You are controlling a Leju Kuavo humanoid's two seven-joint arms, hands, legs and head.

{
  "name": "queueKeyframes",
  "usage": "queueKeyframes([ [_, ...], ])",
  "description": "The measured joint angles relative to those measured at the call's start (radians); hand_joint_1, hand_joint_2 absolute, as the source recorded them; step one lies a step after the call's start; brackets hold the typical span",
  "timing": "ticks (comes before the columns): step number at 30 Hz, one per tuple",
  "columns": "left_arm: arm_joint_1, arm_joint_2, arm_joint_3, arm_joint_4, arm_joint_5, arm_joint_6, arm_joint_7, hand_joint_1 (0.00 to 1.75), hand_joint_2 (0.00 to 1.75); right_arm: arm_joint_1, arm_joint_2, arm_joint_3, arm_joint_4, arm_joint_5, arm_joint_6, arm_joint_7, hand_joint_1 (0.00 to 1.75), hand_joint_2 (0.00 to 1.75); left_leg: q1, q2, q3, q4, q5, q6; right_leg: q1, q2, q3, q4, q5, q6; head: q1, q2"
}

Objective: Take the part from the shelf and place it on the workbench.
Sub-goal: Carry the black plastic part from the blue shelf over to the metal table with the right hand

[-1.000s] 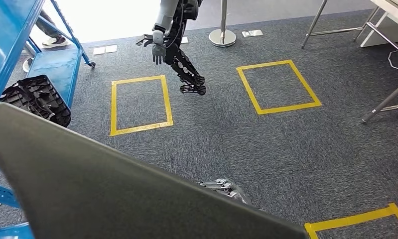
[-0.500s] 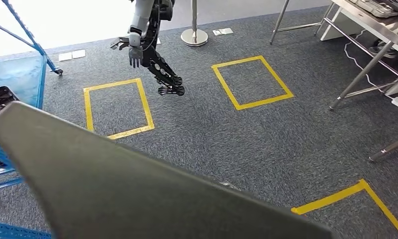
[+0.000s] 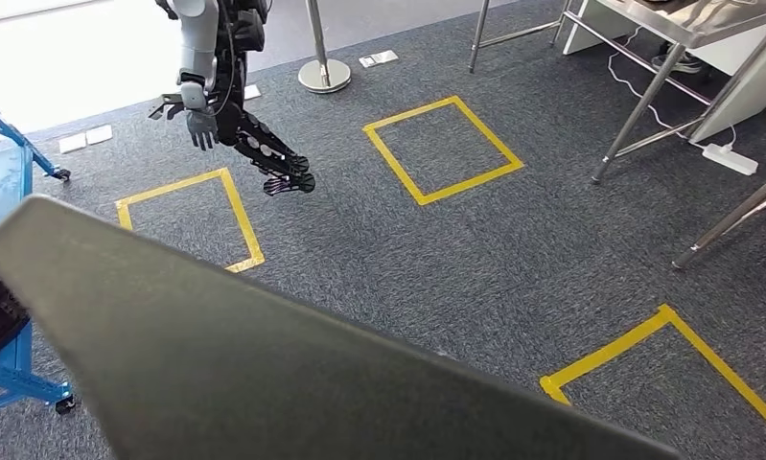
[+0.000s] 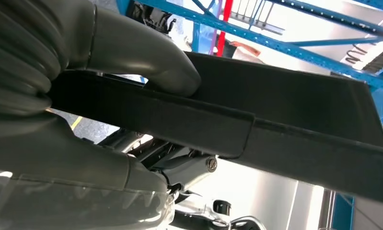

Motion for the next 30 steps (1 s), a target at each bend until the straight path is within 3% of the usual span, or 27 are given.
queueKeyframes([
  [2,0.004,0.000,0.000,0.000,0.000,0.000,0.000,0.00,1.75,0.002,-0.001,0.000,0.000,-0.002,0.003,0.000,1.75,1.75,0.001,-0.006,-0.046,0.078,-0.011,-0.002,-0.001,0.021,0.002,0.001,-0.001,-0.001,0.000,0.000],
  [3,0.004,0.000,0.000,0.000,0.000,0.000,0.000,0.00,1.75,0.002,-0.001,0.000,0.000,-0.002,0.004,0.000,1.75,1.75,0.003,-0.007,-0.041,0.057,0.014,-0.002,-0.002,0.033,0.004,0.002,-0.002,0.000,0.000,0.000],
  [4,0.004,0.000,0.000,0.000,0.000,0.000,0.000,0.00,1.75,0.003,-0.001,0.000,0.000,-0.003,0.004,0.000,1.75,1.75,0.006,-0.011,-0.020,0.000,0.053,-0.003,-0.004,0.045,0.006,0.005,-0.004,0.003,0.000,0.000],
  [6,0.003,0.000,0.000,0.001,-0.001,0.000,0.000,0.00,1.75,0.003,-0.002,0.000,0.000,-0.003,0.005,0.000,1.75,1.75,0.013,-0.048,0.036,-0.133,0.113,-0.007,-0.009,0.066,0.006,0.015,-0.012,0.014,-0.001,0.000],
  [8,0.004,0.000,0.000,0.002,-0.003,-0.001,0.001,0.00,1.75,0.004,-0.002,0.000,0.000,-0.003,0.006,-0.002,1.75,1.75,0.014,-0.076,0.056,-0.185,0.124,-0.004,-0.010,0.081,0.000,0.021,-0.016,0.026,-0.002,0.000],
  [10,0.004,0.000,0.000,0.003,-0.005,-0.001,0.001,0.00,1.75,0.006,-0.003,0.000,-0.001,-0.002,0.005,-0.003,1.75,1.75,0.011,-0.065,0.055,-0.187,0.126,0.008,-0.011,0.092,-0.004,0.019,-0.013,0.033,-0.002,0.000],
  [12,0.003,0.000,0.000,0.002,-0.007,-0.001,0.002,0.00,1.75,0.007,-0.004,0.000,-0.002,0.001,0.003,-0.005,1.75,1.75,0.011,-0.048,0.056,-0.190,0.128,0.019,-0.011,0.074,-0.012,0.034,-0.024,0.038,-0.001,0.000],
  [14,0.004,0.001,0.000,0.002,-0.010,-0.001,0.004,0.00,1.75,0.008,-0.006,0.000,-0.005,0.007,-0.004,-0.007,1.75,1.75,0.012,-0.026,0.057,-0.192,0.128,0.026,-0.010,0.040,-0.054,0.120,-0.072,0.042,0.000,0.000],
  [16,0.007,0.002,0.000,0.002,-0.014,0.001,0.009,0.00,1.75,0.010,-0.010,-0.001,-0.007,0.010,-0.010,-0.010,1.75,1.75,0.010,-0.001,0.057,-0.192,0.126,0.031,-0.011,0.026,-0.122,0.252,-0.127,0.044,0.000,0.000],
  [17,0.008,0.002,0.000,0.002,-0.017,0.003,0.013,0.00,1.75,0.013,-0.013,-0.002,-0.007,0.010,-0.011,-0.011,1.75,1.75,0.009,0.012,0.057,-0.192,0.124,0.032,-0.011,0.024,-0.145,0.292,-0.134,0.044,0.000,0.000],
  [18,0.009,0.004,-0.001,0.002,-0.019,0.006,0.018,0.00,1.75,0.016,-0.015,-0.003,-0.008,0.011,-0.012,-0.012,1.75,1.75,0.008,0.023,0.058,-0.192,0.122,0.032,-0.011,0.022,-0.149,0.295,-0.122,0.044,0.000,0.000],
  [20,0.008,0.005,-0.002,0.002,-0.025,0.012,0.029,0.00,1.75,0.022,-0.019,-0.004,-0.011,0.014,-0.015,-0.015,1.75,1.75,0.007,0.040,0.064,-0.192,0.117,0.031,-0.009,0.005,-0.100,0.188,-0.054,0.041,0.000,0.000],
  [22,0.008,0.008,-0.005,0.002,-0.029,0.019,0.039,0.00,1.75,0.025,-0.021,-0.007,-0.016,0.015,-0.018,-0.019,1.75,1.75,0.004,0.054,0.071,-0.192,0.111,0.025,0.000,-0.032,-0.039,0.063,-0.007,0.035,0.000,0.000],
  [24,0.009,0.011,-0.009,0.002,-0.032,0.022,0.044,0.00,1.75,0.028,-0.023,-0.009,-0.020,0.016,-0.020,-0.020,1.75,1.75,0.000,0.068,0.076,-0.196,0.107,0.017,0.009,-0.048,-0.023,0.024,-0.005,0.030,0.000,0.000],
  [26,0.008,0.014,-0.013,0.002,-0.032,0.023,0.045,0.00,1.75,0.033,-0.025,-0.010,-0.023,0.017,-0.021,-0.021,1.75,1.75,0.000,0.076,0.086,-0.202,0.104,0.007,0.007,-0.032,-0.020,0.017,-0.003,0.023,0.000,0.000],
  [28,0.005,0.015,-0.016,0.002,-0.033,0.020,0.041,0.00,1.75,0.035,-0.026,-0.011,-0.028,0.018,-0.021,-0.021,1.75,1.75,0.001,0.046,0.081,-0.175,0.083,-0.001,0.000,-0.019,-0.010,0.008,-0.001,0.013,0.000,0.000],
  [30,0.006,0.016,-0.017,0.002,-0.032,0.016,0.034,0.00,1.75,0.034,-0.026,-0.012,-0.031,0.018,-0.020,-0.021,1.75,1.75,0.002,0.006,0.035,-0.073,0.031,-0.003,-0.004,-0.005,-0.002,0.004,-0.002,0.003,-0.001,0.000],
])
